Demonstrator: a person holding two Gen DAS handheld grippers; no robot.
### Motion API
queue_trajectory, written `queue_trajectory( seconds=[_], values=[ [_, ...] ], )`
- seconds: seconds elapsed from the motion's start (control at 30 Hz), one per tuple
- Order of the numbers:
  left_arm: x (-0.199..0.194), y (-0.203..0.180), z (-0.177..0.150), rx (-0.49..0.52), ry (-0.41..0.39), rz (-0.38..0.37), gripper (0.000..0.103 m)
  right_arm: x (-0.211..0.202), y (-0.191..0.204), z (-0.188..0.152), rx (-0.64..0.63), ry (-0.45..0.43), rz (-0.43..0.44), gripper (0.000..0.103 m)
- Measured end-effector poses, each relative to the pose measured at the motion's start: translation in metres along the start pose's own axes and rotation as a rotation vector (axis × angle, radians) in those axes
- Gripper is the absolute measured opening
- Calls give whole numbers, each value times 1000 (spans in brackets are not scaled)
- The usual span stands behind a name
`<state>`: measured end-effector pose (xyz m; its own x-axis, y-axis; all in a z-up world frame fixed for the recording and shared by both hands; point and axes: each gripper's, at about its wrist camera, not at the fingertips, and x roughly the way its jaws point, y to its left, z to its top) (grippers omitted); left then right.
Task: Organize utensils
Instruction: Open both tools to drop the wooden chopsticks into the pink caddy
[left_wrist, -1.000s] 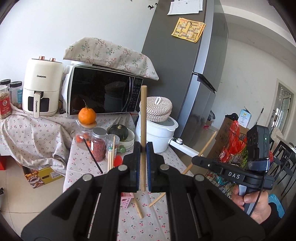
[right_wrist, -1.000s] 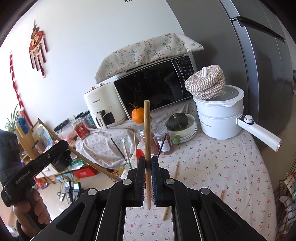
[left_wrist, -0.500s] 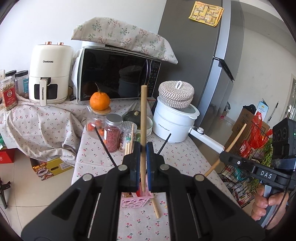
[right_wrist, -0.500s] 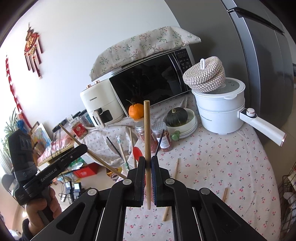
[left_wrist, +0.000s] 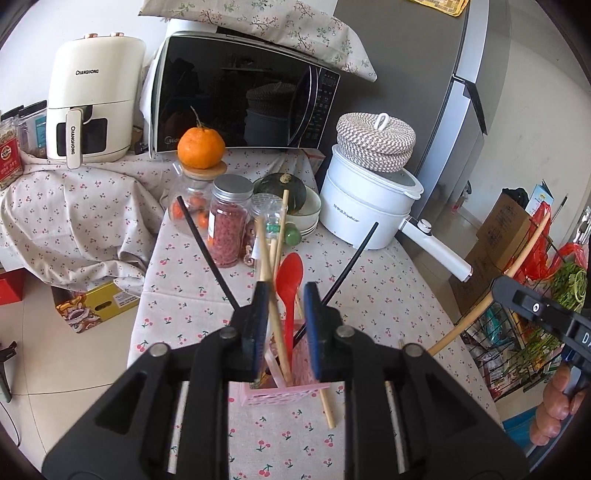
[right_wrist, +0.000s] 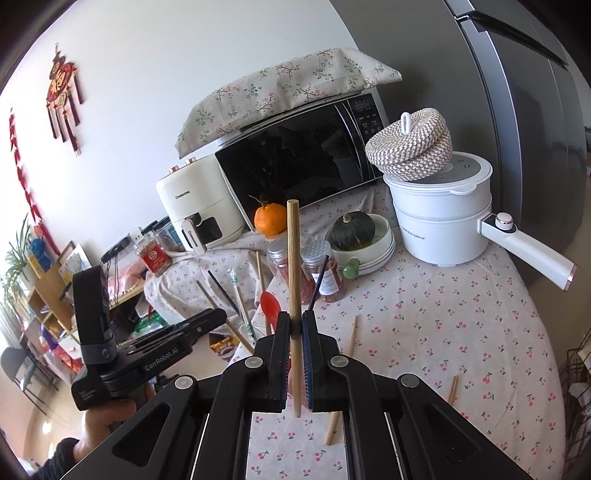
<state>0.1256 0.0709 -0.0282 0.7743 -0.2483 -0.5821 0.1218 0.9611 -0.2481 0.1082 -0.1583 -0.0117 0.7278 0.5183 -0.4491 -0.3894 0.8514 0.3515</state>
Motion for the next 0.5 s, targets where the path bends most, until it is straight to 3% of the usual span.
queue_trajectory(
  seconds=[0.07, 0.23, 0.5],
  values=[
    [-3, -1, -1, -2, 1, 0, 55, 0, 4, 3, -1, -18, 7, 6],
    [-15, -2, -9, 3, 17, -15, 82, 0, 13, 10, 6, -65, 22, 6],
    [-15, 15, -33, -37, 132, 17, 89, 18, 23, 12, -7, -104, -8, 6]
  ],
)
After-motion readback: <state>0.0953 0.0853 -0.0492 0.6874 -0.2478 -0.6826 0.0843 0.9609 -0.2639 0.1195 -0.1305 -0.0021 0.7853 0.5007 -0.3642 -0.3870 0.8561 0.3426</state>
